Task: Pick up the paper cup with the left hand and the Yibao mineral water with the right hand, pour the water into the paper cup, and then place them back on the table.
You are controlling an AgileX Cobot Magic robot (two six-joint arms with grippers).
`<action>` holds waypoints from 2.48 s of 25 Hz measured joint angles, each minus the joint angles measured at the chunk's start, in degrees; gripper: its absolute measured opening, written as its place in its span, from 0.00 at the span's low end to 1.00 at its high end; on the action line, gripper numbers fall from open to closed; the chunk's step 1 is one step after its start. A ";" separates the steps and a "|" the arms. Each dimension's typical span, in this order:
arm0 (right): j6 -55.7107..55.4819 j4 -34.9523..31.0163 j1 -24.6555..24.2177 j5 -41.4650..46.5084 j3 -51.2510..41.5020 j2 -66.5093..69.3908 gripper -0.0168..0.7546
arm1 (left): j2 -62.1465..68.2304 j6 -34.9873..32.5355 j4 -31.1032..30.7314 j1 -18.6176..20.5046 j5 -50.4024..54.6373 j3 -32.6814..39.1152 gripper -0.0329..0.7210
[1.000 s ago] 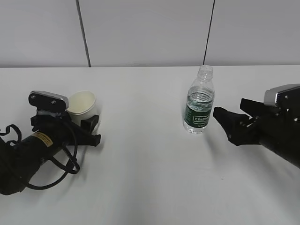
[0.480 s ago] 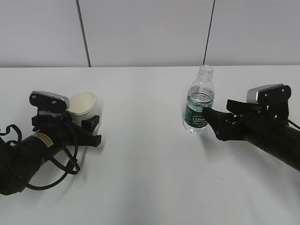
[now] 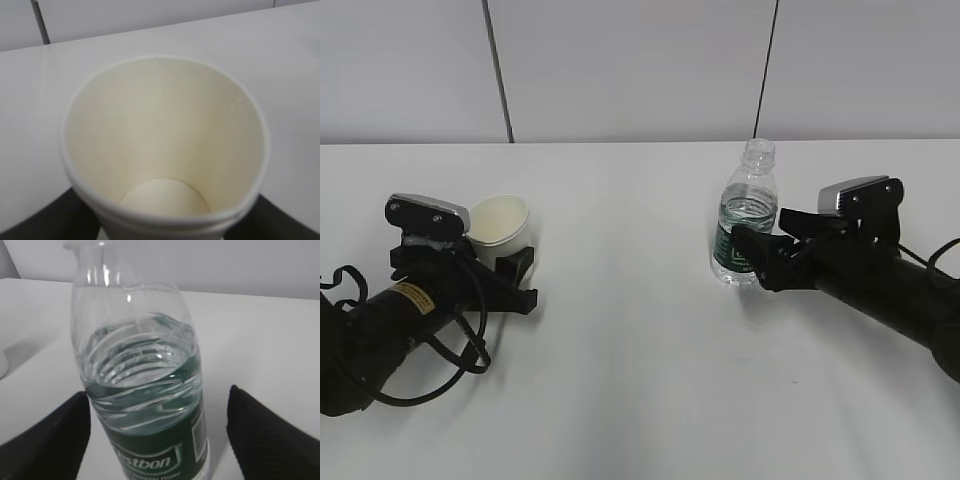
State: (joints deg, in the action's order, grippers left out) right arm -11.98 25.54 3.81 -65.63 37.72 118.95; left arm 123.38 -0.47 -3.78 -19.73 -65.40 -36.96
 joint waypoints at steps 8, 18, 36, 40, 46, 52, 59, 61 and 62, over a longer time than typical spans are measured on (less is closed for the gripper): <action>-1.50 2.88 0.00 0.00 4.66 2.83 0.83 | 0.00 0.00 -0.27 0.00 0.05 -0.05 0.59; -3.16 5.06 0.00 -0.10 8.88 6.28 0.83 | 0.00 0.00 -0.71 0.00 0.05 -0.05 0.59; -3.29 5.90 0.00 -0.10 9.92 6.54 0.70 | 0.00 0.00 -4.43 0.00 0.05 -0.05 0.59; -3.29 5.99 0.00 -0.10 9.99 6.54 0.66 | 0.00 0.00 -6.92 0.00 0.05 -0.05 0.59; -3.29 5.76 0.00 -0.10 9.99 6.54 0.66 | 0.00 0.47 -9.98 0.00 0.05 -0.05 0.59; -3.29 5.66 0.00 -0.10 9.99 6.54 0.66 | 0.00 3.74 -15.35 0.00 0.05 -0.05 0.59; -3.29 5.66 0.00 -0.10 9.99 6.54 0.66 | -0.52 5.53 -19.17 -0.89 0.16 -0.05 0.59; -3.19 5.76 0.00 -0.10 9.99 6.54 0.66 | -1.51 5.58 -19.47 -1.68 0.23 -0.05 0.59; -3.19 5.76 0.00 -0.10 9.99 6.54 0.65 | -2.12 5.65 -19.62 -2.02 0.16 -0.05 0.59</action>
State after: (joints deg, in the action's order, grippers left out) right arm -15.16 31.30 3.81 -65.73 47.72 125.49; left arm 121.26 5.18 -23.40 -21.75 -65.24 -37.01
